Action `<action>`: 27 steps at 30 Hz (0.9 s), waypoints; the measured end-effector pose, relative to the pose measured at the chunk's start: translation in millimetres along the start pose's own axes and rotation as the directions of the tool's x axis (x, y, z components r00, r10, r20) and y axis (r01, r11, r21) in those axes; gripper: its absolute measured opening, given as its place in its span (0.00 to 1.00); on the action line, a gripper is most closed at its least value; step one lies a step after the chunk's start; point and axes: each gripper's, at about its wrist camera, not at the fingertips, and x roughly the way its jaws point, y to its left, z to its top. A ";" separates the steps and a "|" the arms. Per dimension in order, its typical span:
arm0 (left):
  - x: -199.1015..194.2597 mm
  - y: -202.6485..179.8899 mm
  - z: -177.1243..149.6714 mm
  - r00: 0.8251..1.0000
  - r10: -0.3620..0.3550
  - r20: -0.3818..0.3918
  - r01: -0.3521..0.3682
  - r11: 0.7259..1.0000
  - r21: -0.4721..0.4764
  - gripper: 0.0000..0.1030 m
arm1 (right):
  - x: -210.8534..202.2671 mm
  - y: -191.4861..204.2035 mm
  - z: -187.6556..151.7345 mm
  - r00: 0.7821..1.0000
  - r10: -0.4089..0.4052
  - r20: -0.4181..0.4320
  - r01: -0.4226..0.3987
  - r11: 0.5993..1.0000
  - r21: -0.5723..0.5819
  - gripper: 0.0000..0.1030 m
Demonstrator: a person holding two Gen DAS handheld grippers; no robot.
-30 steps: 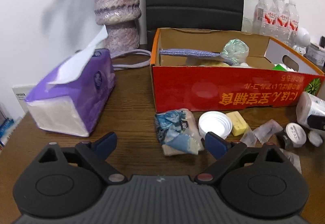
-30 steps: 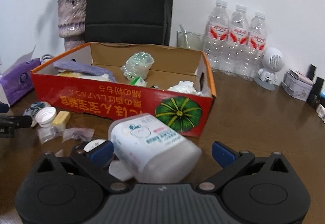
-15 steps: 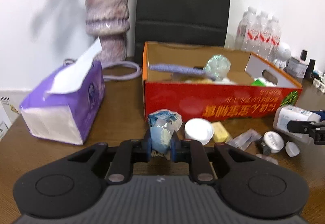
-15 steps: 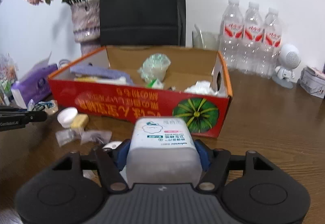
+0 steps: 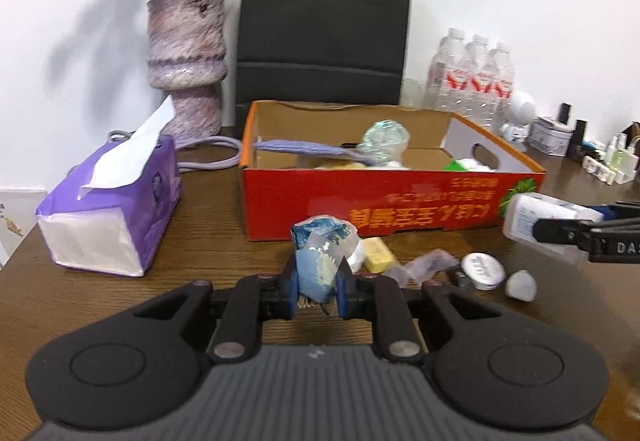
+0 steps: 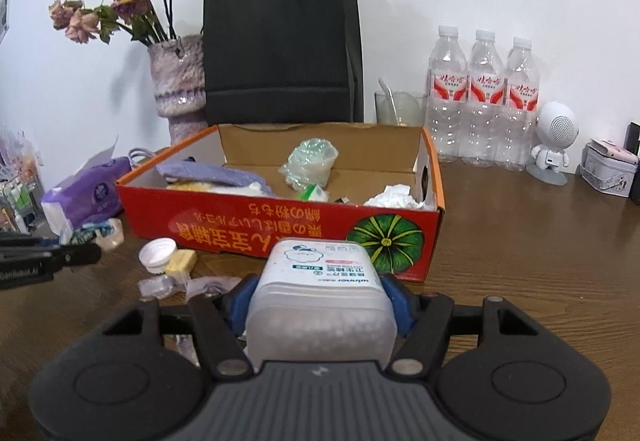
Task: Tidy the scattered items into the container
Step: 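Grasp the white plastic bottle with the right tool while the left grasps the blue wrapper, then carry bottle and blue wrapper into the box and open both tools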
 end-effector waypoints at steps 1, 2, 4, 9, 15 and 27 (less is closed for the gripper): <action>-2.4 -2.6 0.6 1.000 -0.004 0.007 0.004 1.000 0.006 0.17 | -3.2 0.6 0.7 1.000 0.000 0.008 0.000 1.000 -0.001 0.63; -5.1 -5.3 1.2 1.000 -0.008 0.016 0.007 1.000 0.013 0.17 | -6.6 1.4 1.5 1.000 0.000 0.017 0.000 1.000 -0.003 0.63; -9.8 -10.1 2.2 0.999 -0.008 0.033 0.007 1.000 0.025 0.17 | -14.1 3.3 4.0 0.999 0.003 0.042 -0.003 1.000 -0.003 0.63; -14.1 -20.1 18.3 0.997 -0.021 0.067 0.021 1.000 0.009 0.17 | -32.5 9.3 17.5 0.993 0.015 0.114 -0.014 1.000 -0.003 0.63; -12.7 -36.6 53.6 0.985 -0.026 0.173 0.033 0.999 -0.041 0.17 | -37.3 16.4 50.0 0.979 -0.001 0.202 0.001 1.000 -0.002 0.63; 59.6 -42.8 99.0 0.981 0.044 0.187 -0.010 0.984 -0.177 0.17 | 9.7 16.4 99.3 0.963 -0.032 0.267 0.015 0.998 0.064 0.63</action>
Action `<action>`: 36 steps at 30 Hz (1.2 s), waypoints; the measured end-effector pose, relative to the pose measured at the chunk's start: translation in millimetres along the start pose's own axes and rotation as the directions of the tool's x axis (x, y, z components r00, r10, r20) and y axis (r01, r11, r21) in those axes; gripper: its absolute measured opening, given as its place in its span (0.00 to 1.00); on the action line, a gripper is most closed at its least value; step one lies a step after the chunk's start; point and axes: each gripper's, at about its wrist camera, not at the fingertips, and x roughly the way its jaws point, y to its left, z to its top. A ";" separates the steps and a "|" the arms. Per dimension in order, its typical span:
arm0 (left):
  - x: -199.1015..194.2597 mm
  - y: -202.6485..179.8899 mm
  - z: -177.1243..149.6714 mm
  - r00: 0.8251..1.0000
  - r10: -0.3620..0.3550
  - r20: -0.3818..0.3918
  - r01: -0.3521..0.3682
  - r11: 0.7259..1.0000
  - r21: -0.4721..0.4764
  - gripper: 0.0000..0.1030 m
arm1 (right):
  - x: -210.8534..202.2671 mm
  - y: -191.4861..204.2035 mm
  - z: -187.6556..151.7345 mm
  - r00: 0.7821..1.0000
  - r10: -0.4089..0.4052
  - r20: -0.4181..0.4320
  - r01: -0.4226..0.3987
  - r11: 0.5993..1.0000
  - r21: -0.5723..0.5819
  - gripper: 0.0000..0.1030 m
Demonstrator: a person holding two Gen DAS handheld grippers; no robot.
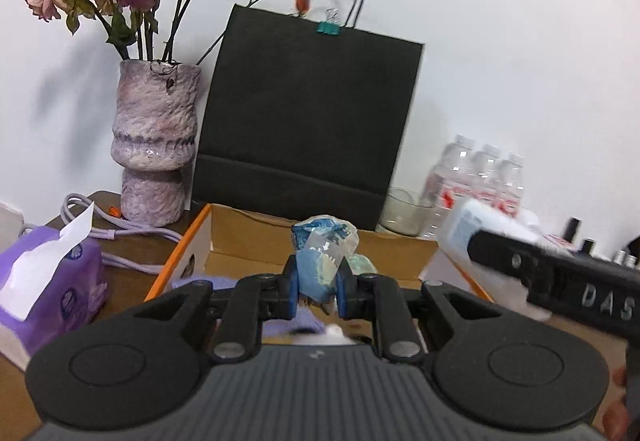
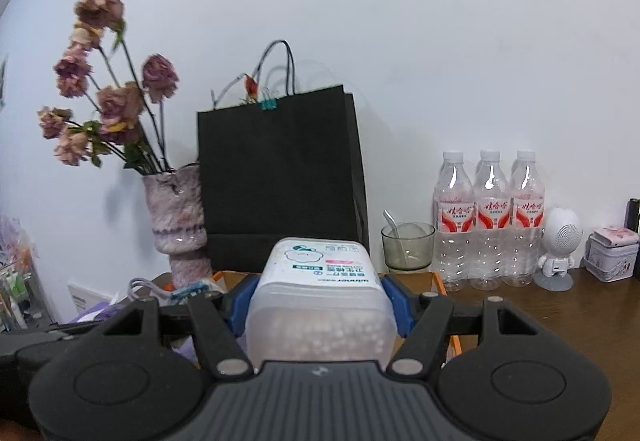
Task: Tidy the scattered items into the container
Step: 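Carry bottle and blue wrapper into the box and open both tools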
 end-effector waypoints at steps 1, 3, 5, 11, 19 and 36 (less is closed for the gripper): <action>6.4 0.8 0.7 1.000 0.007 -0.005 -0.007 1.000 -0.003 0.17 | 7.6 -2.0 -1.2 1.000 -0.002 -0.009 0.002 1.000 0.001 0.63; 19.6 1.4 2.2 1.000 0.017 -0.014 -0.017 1.000 -0.001 0.17 | 22.2 -5.5 -4.1 1.000 -0.014 -0.025 0.014 1.000 -0.007 0.63; 28.7 0.8 2.9 1.000 0.026 -0.018 -0.026 1.000 0.007 0.17 | 34.1 -10.6 -6.3 0.999 -0.019 -0.045 0.019 1.000 -0.001 0.63; 48.5 -5.4 -3.2 0.998 0.033 -0.048 -0.031 0.999 0.037 0.17 | 58.2 -23.4 -13.8 0.995 -0.028 -0.093 0.030 0.999 0.015 0.63; 55.1 -1.9 -5.3 0.994 0.074 -0.081 -0.070 0.996 0.048 0.58 | 68.8 -23.4 -20.7 0.988 -0.026 -0.150 0.026 1.000 0.001 0.65; 38.3 2.1 2.5 0.994 0.109 -0.014 -0.109 0.994 0.016 1.00 | 62.0 -29.1 -12.1 0.984 -0.050 -0.169 0.054 0.998 0.017 1.00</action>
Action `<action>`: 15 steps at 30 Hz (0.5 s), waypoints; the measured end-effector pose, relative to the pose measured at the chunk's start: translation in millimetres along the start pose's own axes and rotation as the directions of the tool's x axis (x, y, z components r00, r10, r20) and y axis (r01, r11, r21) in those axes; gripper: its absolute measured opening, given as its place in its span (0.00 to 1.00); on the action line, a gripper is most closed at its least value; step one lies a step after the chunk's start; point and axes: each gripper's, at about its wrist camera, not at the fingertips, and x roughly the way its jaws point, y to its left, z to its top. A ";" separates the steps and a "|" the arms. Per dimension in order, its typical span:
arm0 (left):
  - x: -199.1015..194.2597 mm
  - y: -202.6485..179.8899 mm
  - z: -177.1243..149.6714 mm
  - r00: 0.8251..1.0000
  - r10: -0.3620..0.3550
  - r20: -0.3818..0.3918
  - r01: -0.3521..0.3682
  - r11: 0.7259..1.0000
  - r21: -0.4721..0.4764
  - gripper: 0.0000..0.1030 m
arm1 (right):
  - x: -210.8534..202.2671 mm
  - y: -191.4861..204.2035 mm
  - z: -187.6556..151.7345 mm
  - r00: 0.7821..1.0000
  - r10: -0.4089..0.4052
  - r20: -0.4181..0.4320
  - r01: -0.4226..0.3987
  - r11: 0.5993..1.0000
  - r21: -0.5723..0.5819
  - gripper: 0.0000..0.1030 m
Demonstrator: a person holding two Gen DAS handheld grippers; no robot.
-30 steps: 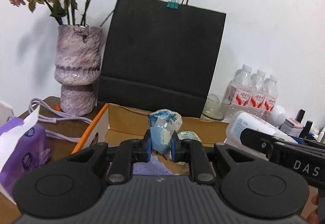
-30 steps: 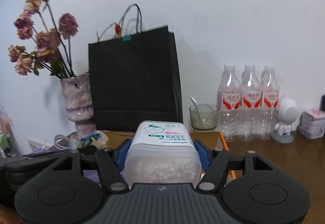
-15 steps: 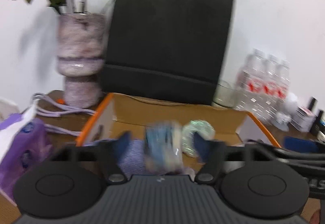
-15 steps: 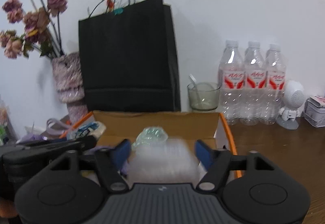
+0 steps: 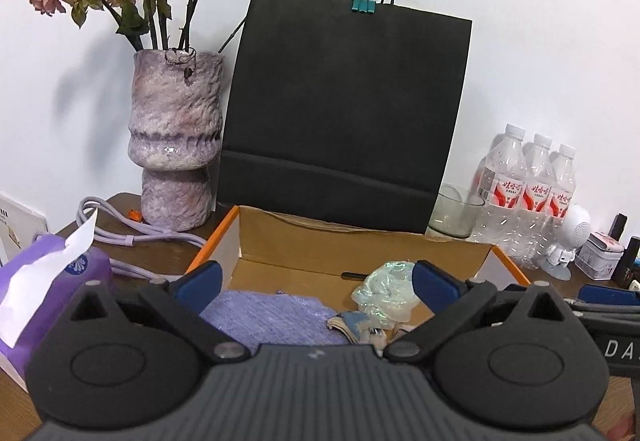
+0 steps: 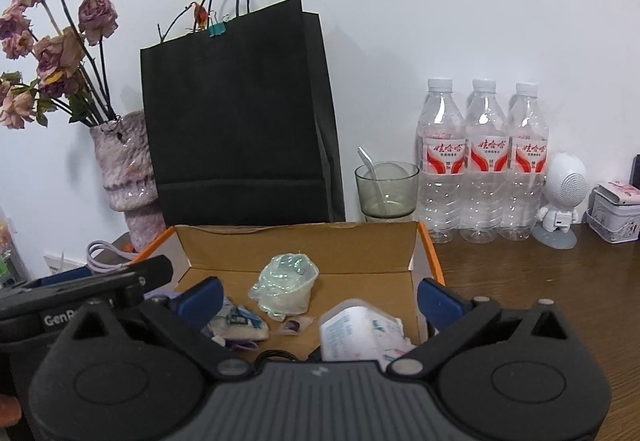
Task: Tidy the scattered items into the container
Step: 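Carry bottle and blue wrapper into the box and open both tools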
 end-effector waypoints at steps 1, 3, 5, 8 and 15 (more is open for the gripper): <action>0.1 0.2 -0.3 1.000 -0.002 -0.001 0.002 1.000 0.000 1.00 | 0.0 0.1 -0.1 1.000 -0.006 0.001 0.006 1.000 -0.003 1.00; 0.1 0.1 -0.3 1.000 -0.003 -0.001 0.003 1.000 0.001 1.00 | 0.1 -0.4 0.1 1.000 -0.007 0.003 0.007 1.000 -0.001 1.00; -1.0 -0.5 -0.2 1.000 -0.001 0.003 0.001 1.000 0.002 1.00 | -0.1 -1.3 0.3 1.000 -0.003 0.004 0.003 1.000 0.006 1.00; -2.7 -0.3 -0.3 1.000 -0.002 0.012 0.002 1.000 -0.005 1.00 | -0.4 -1.3 1.0 1.000 -0.004 0.007 0.004 1.000 0.007 1.00; -11.2 1.1 -0.9 1.000 0.001 0.015 -0.001 1.000 -0.017 1.00 | -5.1 -0.3 1.7 1.000 -0.005 0.007 0.005 1.000 -0.008 1.00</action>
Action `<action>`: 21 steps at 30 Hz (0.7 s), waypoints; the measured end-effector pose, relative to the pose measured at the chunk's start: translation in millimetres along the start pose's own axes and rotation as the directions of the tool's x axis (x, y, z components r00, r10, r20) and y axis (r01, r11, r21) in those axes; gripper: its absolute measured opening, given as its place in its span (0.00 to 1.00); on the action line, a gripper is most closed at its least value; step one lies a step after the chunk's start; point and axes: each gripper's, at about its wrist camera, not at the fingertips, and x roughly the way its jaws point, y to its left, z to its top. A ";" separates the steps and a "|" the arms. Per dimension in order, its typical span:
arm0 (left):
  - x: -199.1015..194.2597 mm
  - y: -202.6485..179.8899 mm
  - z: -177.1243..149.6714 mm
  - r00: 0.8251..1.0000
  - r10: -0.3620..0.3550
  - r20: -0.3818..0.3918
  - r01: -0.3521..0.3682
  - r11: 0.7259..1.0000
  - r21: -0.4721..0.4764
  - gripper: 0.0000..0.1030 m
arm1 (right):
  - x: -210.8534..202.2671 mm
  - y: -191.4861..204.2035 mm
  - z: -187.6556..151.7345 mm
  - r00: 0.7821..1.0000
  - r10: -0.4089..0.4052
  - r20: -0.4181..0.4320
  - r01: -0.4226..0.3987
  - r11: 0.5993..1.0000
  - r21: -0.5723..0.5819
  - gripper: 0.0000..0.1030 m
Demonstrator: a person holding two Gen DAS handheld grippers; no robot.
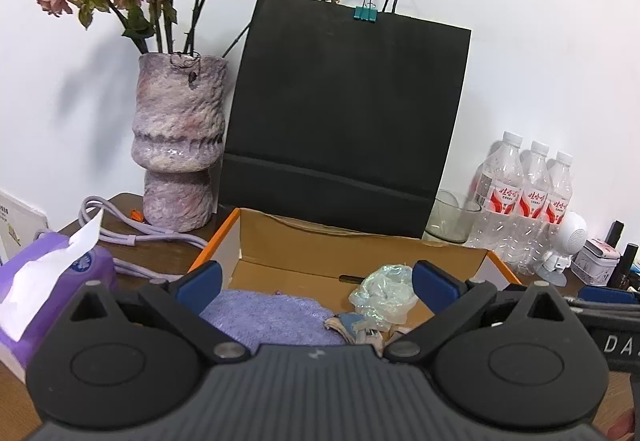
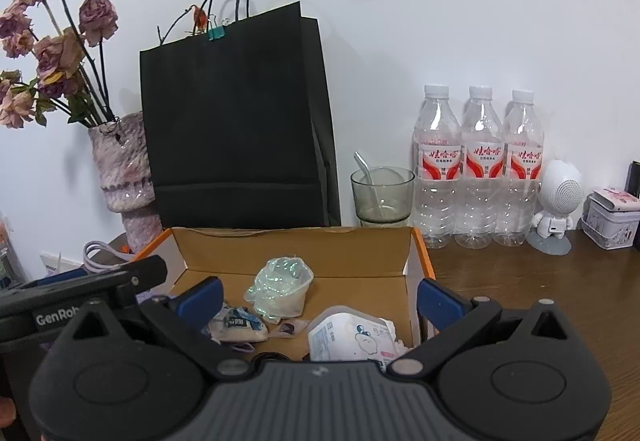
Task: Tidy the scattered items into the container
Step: 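Move both tools back toward the remaining small items on the table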
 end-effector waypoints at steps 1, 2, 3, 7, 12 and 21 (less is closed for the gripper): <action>-3.1 0.4 -0.7 1.000 -0.002 -0.002 0.002 1.000 0.000 1.00 | -2.1 0.0 0.5 1.000 0.004 -0.002 -0.004 1.000 -0.001 1.00; -6.6 1.4 -1.5 1.000 -0.008 -0.003 0.008 1.000 0.000 1.00 | -4.9 -0.1 1.1 1.000 0.010 -0.001 -0.010 1.000 -0.001 1.00; -11.3 3.2 -2.2 1.000 -0.013 -0.005 0.013 1.000 0.000 1.00 | -8.6 -0.2 1.7 1.000 0.013 0.002 -0.013 1.000 -0.002 1.00; -30.2 11.8 -5.6 1.000 -0.006 -0.003 0.006 1.000 0.003 1.00 | -26.8 2.3 0.5 1.000 0.006 0.017 -0.006 1.000 -0.028 1.00; -53.7 21.8 -15.3 1.000 0.006 -0.013 -0.006 1.000 0.014 1.00 | -53.2 4.6 -10.8 1.000 0.000 0.018 0.001 0.998 -0.058 1.00; -80.9 32.4 -36.8 0.998 0.003 -0.059 -0.001 1.000 0.028 1.00 | -80.5 0.1 -40.2 0.999 -0.015 -0.031 0.014 0.999 -0.047 1.00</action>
